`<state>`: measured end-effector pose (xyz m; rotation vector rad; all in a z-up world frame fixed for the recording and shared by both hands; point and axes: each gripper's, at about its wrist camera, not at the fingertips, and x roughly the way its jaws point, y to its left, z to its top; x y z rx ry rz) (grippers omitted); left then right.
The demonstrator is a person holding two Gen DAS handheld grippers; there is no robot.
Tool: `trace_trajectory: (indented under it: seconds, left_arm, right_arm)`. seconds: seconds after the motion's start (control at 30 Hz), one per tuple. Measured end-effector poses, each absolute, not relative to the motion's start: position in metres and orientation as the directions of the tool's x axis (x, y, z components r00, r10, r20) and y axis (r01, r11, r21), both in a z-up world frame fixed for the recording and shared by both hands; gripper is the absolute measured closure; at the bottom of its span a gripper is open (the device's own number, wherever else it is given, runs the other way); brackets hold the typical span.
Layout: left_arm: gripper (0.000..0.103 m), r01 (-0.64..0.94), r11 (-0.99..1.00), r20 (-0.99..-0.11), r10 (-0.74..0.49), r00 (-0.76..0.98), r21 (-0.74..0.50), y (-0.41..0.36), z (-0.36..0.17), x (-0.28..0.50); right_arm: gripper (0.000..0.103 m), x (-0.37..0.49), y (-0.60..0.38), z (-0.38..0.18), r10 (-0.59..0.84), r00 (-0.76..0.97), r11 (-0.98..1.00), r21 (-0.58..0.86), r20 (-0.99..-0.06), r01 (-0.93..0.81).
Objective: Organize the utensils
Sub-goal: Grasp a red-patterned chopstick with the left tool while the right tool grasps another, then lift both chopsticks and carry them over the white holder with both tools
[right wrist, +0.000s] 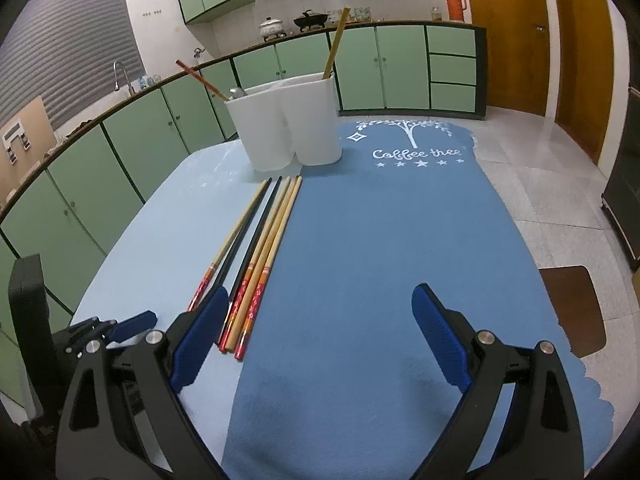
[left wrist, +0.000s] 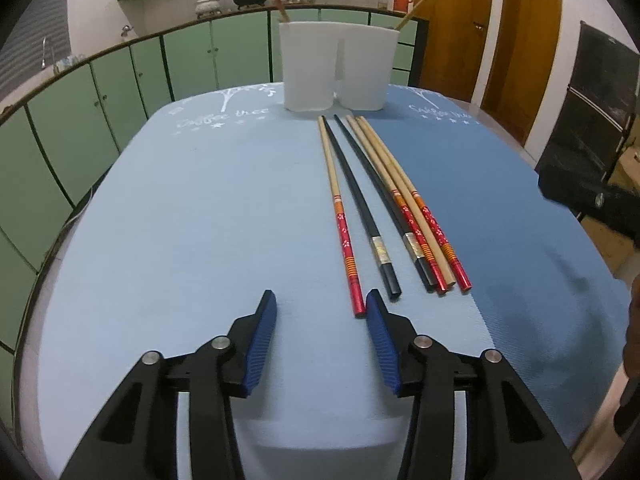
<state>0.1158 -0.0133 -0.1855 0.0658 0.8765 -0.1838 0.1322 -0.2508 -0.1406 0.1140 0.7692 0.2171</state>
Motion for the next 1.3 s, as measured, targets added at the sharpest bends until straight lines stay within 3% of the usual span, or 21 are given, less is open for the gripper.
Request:
trace_trajectory:
  seconds: [0.2,0.27,0.33,0.67,0.97,1.07,1.13,1.2,1.3]
  left_arm:
    - [0.07,0.185,0.983,-0.76,-0.135,0.636,-0.02,-0.016,-0.186,0.116]
    - [0.089,0.187,0.982,-0.755,-0.14,0.641,-0.023,-0.016,-0.186,0.117]
    - [0.097,0.188,0.982,-0.753,-0.15,0.64,-0.035,-0.013,-0.187,0.117]
    - [0.097,0.178,0.983,-0.751,-0.155,0.642,-0.05,-0.005,-0.187,0.119]
    - [0.096,0.17,0.984,-0.75,-0.155,0.643,-0.057,-0.004,-0.187,0.118]
    - [0.095,0.17,0.984,-0.748,-0.155,0.646,-0.057,-0.006,-0.188,0.119]
    - [0.095,0.17,0.984,-0.745,-0.157,0.648,-0.059,-0.007,-0.188,0.119]
    - [0.095,0.175,0.983,-0.744,-0.158,0.649,-0.057,-0.01,-0.188,0.119]
    - [0.097,0.184,0.982,-0.742,-0.159,0.651,-0.049,-0.017,-0.188,0.118]
  right_arm:
    - [0.013,0.128,-0.231,-0.161,0.247,0.655,0.969,0.163,-0.714,-0.187]
    - [0.014,0.124,-0.225,-0.17,0.241,0.641,0.969,0.142,-0.729,-0.202]
    - [0.02,0.121,-0.218,-0.178,0.233,0.63,0.968,0.119,-0.741,-0.219]
    - [0.025,0.118,-0.196,-0.194,0.148,0.639,0.97,-0.014,-0.755,-0.241]
    - [0.033,0.123,-0.216,-0.19,0.122,0.649,0.983,-0.002,-0.751,-0.186]
    - [0.045,0.125,-0.211,-0.193,0.135,0.65,0.979,0.001,-0.748,-0.202]
    - [0.061,0.126,-0.208,-0.192,0.15,0.652,0.977,0.012,-0.743,-0.212]
    - [0.07,0.128,-0.207,-0.192,0.16,0.656,0.977,0.022,-0.738,-0.213]
    - [0.095,0.131,-0.209,-0.191,0.176,0.652,0.977,0.048,-0.737,-0.209]
